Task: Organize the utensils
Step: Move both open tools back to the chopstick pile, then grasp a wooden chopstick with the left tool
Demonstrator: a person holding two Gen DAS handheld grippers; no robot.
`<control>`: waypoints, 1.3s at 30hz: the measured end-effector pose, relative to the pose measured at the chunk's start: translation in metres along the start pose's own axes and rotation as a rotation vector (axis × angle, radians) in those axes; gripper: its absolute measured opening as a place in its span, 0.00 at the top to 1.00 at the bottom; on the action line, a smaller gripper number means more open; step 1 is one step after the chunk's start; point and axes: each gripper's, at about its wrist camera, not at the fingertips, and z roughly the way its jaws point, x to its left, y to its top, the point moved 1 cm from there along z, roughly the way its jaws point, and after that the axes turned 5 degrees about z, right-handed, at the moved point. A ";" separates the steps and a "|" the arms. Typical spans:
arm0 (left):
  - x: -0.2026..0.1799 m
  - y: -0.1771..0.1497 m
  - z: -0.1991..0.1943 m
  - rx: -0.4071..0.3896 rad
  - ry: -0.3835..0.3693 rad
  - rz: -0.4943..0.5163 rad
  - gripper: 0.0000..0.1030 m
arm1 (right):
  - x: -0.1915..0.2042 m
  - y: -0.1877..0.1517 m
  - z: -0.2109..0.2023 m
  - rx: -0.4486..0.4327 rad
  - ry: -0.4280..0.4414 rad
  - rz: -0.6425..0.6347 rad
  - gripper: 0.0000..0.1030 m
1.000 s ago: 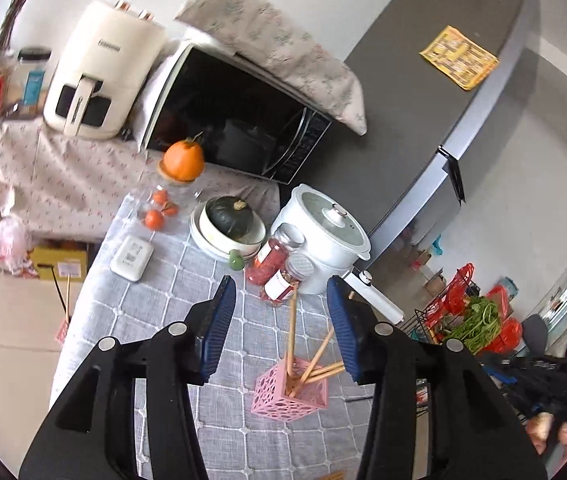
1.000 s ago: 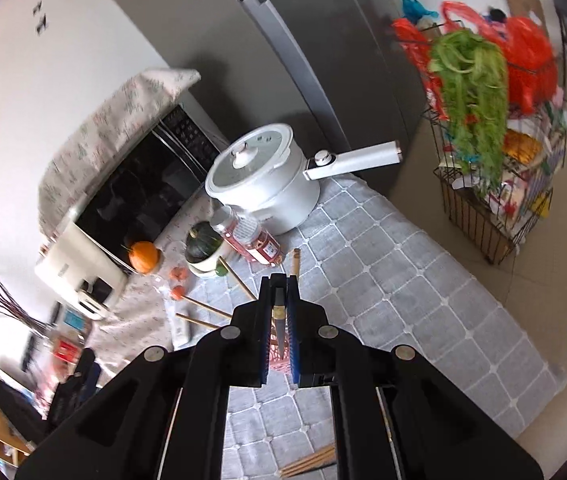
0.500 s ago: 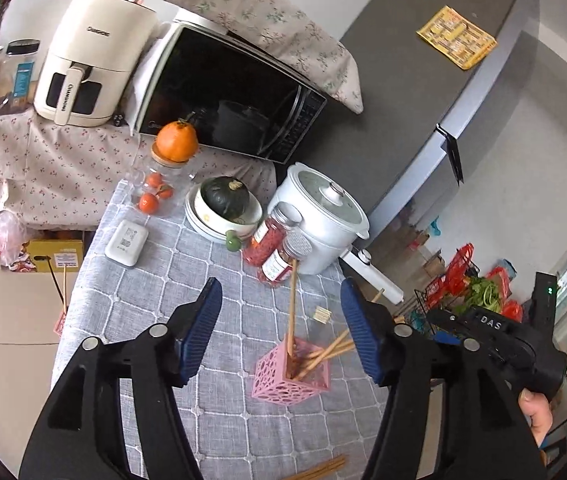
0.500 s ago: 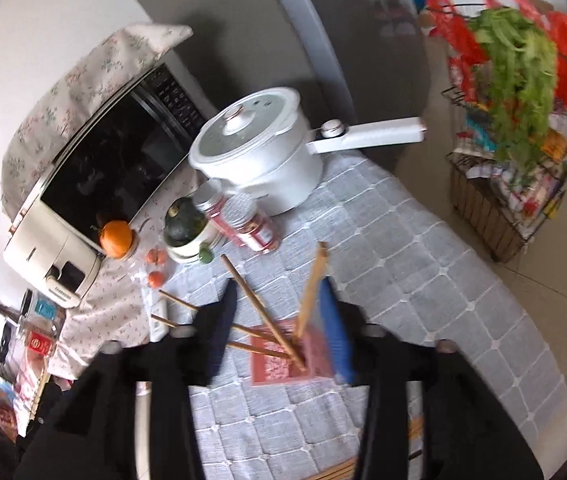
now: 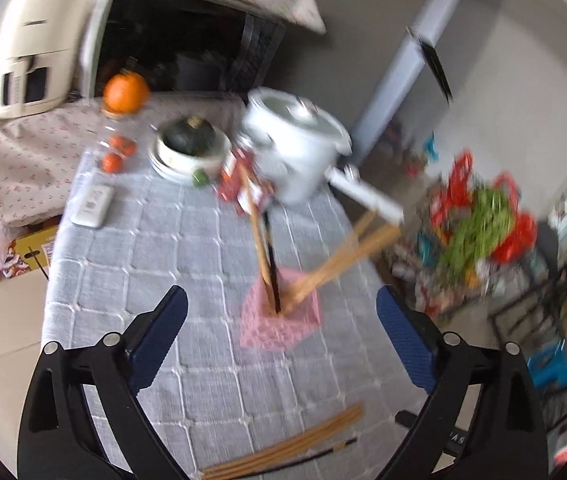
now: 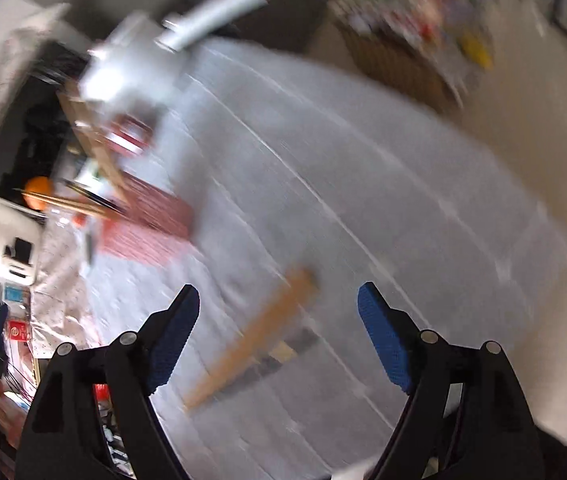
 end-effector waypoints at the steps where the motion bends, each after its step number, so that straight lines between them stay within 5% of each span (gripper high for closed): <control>1: -0.007 -0.004 0.006 0.025 -0.001 0.029 0.09 | -0.017 -0.008 0.008 0.029 -0.001 0.031 0.23; 6: -0.057 -0.051 0.069 0.275 -0.033 0.258 0.07 | -0.070 -0.031 0.022 0.082 0.021 0.160 0.23; 12: -0.082 -0.100 0.131 0.513 -0.072 0.346 0.08 | -0.083 -0.030 0.008 0.057 0.051 0.199 0.23; 15: -0.094 -0.111 0.155 0.618 -0.102 0.366 0.19 | -0.092 -0.029 0.008 0.089 0.099 0.233 0.23; 18: -0.108 -0.120 0.175 0.700 -0.103 0.410 0.43 | -0.096 -0.024 0.002 0.073 0.124 0.249 0.23; 27: -0.129 -0.134 0.194 0.745 -0.054 0.541 0.62 | -0.096 -0.021 0.000 0.114 0.184 0.266 0.23; 39: -0.119 -0.119 0.199 0.734 -0.128 0.451 0.66 | -0.092 -0.023 0.005 0.135 0.187 0.266 0.23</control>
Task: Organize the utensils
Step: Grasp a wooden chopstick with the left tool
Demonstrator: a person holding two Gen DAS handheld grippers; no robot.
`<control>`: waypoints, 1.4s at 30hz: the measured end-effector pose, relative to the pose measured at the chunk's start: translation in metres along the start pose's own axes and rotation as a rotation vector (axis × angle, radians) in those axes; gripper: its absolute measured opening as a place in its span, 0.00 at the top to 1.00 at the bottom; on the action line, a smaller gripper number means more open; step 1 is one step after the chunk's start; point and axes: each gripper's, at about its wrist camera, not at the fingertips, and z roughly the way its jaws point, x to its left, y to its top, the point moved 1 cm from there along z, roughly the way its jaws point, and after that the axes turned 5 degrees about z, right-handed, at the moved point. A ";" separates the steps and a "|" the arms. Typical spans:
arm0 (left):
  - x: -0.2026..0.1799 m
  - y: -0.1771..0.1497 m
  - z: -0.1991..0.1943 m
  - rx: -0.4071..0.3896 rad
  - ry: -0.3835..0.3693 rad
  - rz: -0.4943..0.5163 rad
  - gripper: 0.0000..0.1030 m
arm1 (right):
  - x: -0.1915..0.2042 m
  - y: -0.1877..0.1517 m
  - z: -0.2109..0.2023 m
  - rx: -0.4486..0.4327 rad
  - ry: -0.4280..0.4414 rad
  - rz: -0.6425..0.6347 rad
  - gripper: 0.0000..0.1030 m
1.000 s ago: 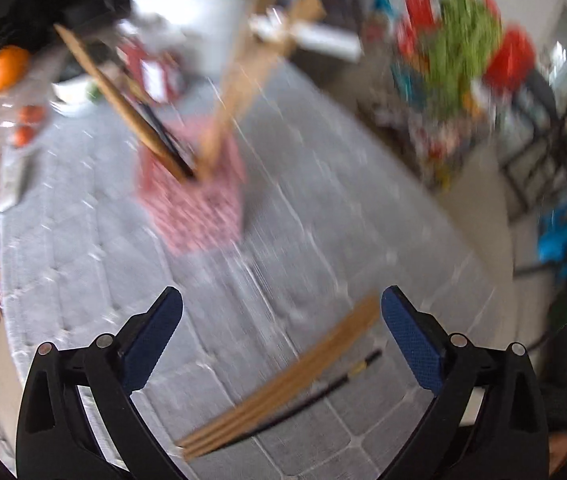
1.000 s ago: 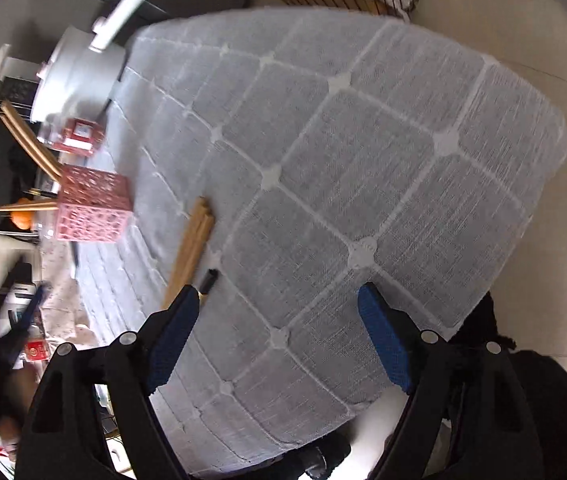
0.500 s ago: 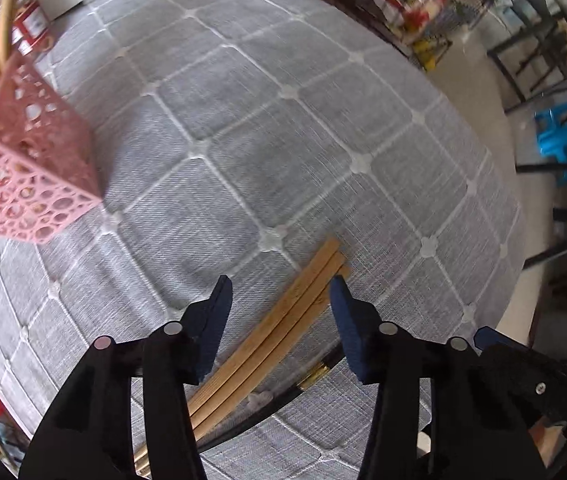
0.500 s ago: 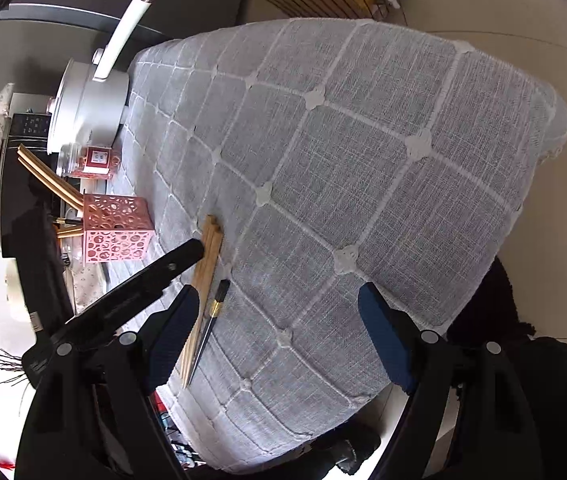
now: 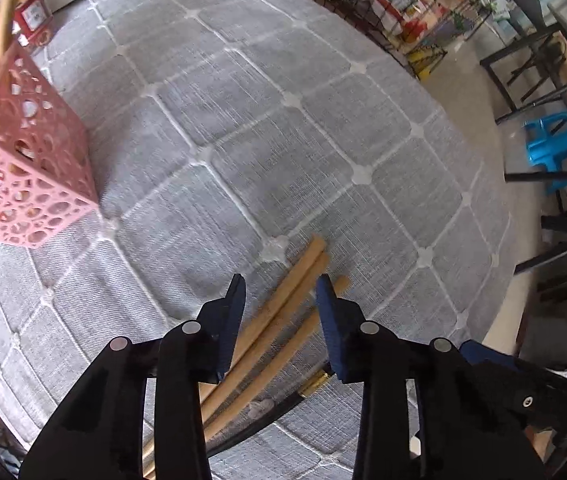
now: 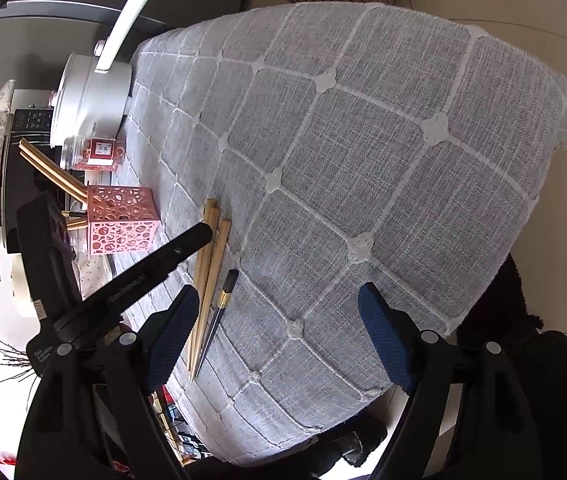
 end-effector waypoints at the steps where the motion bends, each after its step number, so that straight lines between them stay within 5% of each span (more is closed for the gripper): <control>1: 0.003 -0.001 -0.003 -0.005 -0.002 -0.004 0.66 | 0.000 0.000 0.001 0.001 -0.001 0.001 0.23; 18: -0.016 -0.012 0.007 0.004 0.152 0.160 0.73 | 0.001 0.001 0.010 0.012 -0.017 0.020 0.23; 20: -0.012 -0.012 0.007 -0.002 0.156 0.147 0.84 | 0.001 0.002 0.010 0.009 -0.020 0.019 0.23; 22: -0.001 -0.015 0.004 -0.018 0.129 0.125 0.85 | 0.001 0.002 0.010 0.006 -0.023 0.019 0.23; 29: 0.038 -0.052 -0.020 -0.154 0.148 0.018 0.93 | 0.018 0.003 0.017 -0.029 -0.050 -0.010 0.23; 37: 0.075 -0.099 -0.115 -0.396 0.086 -0.121 0.94 | 0.074 0.003 0.056 -0.018 -0.083 -0.059 0.25; 40: 0.077 -0.113 -0.141 -0.458 0.068 -0.125 0.94 | 0.091 0.002 0.075 -0.024 -0.150 -0.110 0.41; 42: 0.075 -0.116 -0.149 -0.482 0.062 -0.129 0.94 | 0.099 0.003 0.088 -0.007 -0.187 -0.145 0.72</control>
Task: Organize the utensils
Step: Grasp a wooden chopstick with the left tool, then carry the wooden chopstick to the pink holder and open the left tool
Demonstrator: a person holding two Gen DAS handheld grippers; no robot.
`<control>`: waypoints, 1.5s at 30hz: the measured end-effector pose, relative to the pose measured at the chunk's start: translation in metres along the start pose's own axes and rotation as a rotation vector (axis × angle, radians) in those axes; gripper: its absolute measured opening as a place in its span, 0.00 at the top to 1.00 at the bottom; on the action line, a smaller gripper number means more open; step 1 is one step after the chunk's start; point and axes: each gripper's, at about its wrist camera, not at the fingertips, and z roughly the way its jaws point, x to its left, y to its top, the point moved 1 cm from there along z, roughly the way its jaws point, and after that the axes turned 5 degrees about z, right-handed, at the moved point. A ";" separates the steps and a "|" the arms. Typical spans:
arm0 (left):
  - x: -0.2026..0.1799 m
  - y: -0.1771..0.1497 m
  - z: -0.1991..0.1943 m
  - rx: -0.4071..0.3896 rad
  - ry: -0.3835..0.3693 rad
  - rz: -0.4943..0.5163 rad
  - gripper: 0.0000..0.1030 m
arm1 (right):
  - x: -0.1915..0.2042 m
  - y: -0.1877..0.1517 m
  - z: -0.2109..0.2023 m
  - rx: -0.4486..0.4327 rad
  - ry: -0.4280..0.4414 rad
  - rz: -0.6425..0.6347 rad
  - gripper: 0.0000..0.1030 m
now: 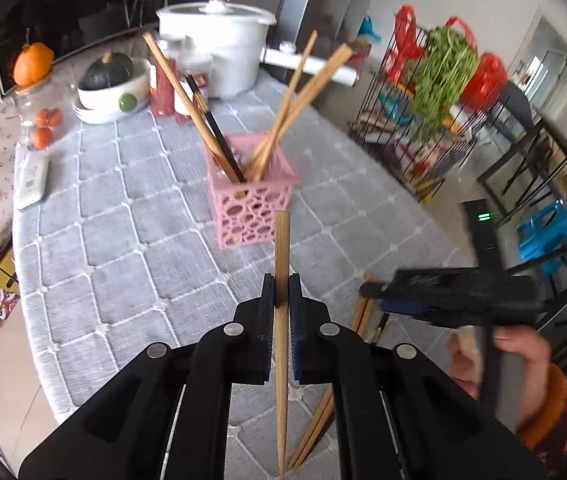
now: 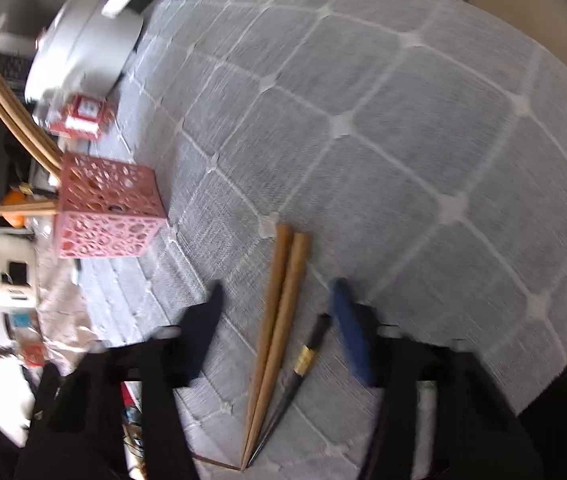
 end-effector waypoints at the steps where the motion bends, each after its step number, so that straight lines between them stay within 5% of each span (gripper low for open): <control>1: 0.001 0.000 -0.002 -0.005 -0.004 -0.002 0.94 | 0.002 0.000 0.004 0.008 -0.012 -0.006 0.77; 12: 0.013 0.001 -0.023 -0.050 -0.013 -0.041 0.94 | 0.008 -0.003 -0.005 -0.086 0.042 -0.036 0.92; 23: -0.010 0.025 -0.090 -0.218 -0.006 -0.035 0.94 | 0.037 -0.030 -0.157 -0.262 0.210 -0.234 0.93; 32: -0.033 0.116 -0.136 -0.386 0.101 -0.028 0.94 | 0.076 -0.003 -0.280 -0.478 0.347 -0.305 0.93; 41: 0.003 0.150 -0.085 -0.404 0.228 -0.145 0.94 | 0.097 0.028 -0.281 -0.519 0.385 -0.298 0.92; 45: 0.023 0.141 -0.045 -0.302 0.225 -0.196 0.88 | 0.103 0.038 -0.261 -0.491 0.377 -0.287 0.92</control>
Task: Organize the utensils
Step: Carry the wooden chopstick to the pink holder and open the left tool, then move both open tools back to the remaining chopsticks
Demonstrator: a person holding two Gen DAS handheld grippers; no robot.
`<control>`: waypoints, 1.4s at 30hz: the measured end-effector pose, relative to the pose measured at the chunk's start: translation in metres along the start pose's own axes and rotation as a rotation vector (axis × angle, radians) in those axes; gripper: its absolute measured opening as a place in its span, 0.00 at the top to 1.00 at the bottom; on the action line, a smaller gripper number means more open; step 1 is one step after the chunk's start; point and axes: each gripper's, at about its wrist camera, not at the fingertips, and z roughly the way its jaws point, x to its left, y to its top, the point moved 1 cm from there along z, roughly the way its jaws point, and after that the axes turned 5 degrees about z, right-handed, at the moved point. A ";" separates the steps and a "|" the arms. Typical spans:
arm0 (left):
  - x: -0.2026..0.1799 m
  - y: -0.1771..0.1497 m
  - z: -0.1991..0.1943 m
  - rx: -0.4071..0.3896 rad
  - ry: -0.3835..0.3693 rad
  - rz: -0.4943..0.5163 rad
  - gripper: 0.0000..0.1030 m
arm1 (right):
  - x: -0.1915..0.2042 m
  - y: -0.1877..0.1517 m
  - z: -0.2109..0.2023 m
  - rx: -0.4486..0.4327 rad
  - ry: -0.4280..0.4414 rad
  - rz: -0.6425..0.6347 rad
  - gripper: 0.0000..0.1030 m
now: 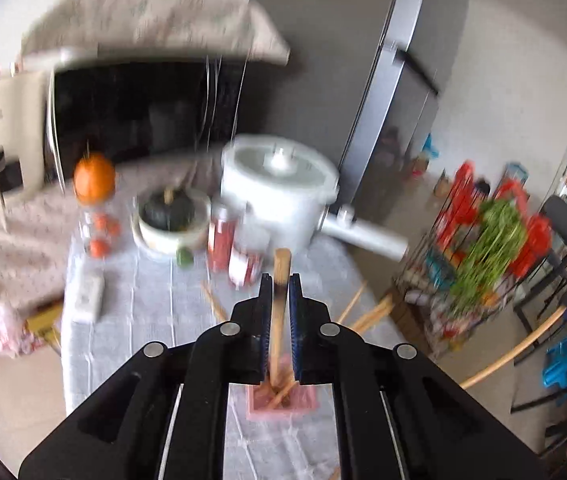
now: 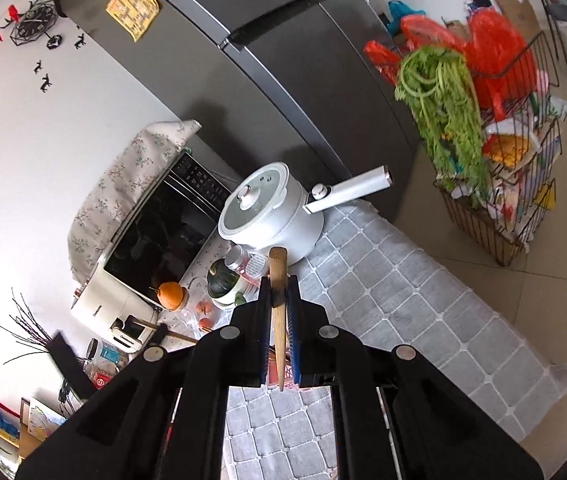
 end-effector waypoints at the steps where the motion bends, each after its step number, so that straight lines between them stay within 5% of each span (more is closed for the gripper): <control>1: 0.003 -0.006 0.003 0.019 0.014 -0.005 0.80 | 0.001 0.000 0.004 0.006 -0.003 0.000 0.92; 11: 0.058 -0.047 -0.065 -0.125 0.024 -0.164 0.51 | 0.032 -0.007 0.048 0.029 -0.046 -0.067 0.92; 21: 0.073 -0.052 -0.057 -0.089 0.016 -0.193 0.50 | 0.066 -0.031 0.122 0.024 -0.170 -0.186 0.92; 25: 0.070 -0.056 -0.053 -0.063 0.012 -0.173 0.50 | 0.058 -0.040 0.135 0.047 -0.158 -0.159 0.80; 27: 0.067 -0.058 -0.050 -0.046 0.007 -0.164 0.50 | 0.054 -0.041 0.131 0.038 -0.145 -0.151 0.42; 28: 0.065 -0.059 -0.048 -0.037 0.003 -0.159 0.49 | 0.050 -0.042 0.126 0.021 -0.151 -0.147 0.37; 35: 0.031 -0.074 -0.033 0.022 -0.016 -0.071 0.29 | 0.002 -0.057 0.095 0.002 -0.218 -0.096 0.20; 42: -0.010 -0.098 -0.005 0.134 -0.027 0.061 0.10 | -0.095 -0.113 0.078 0.159 -0.340 0.016 0.17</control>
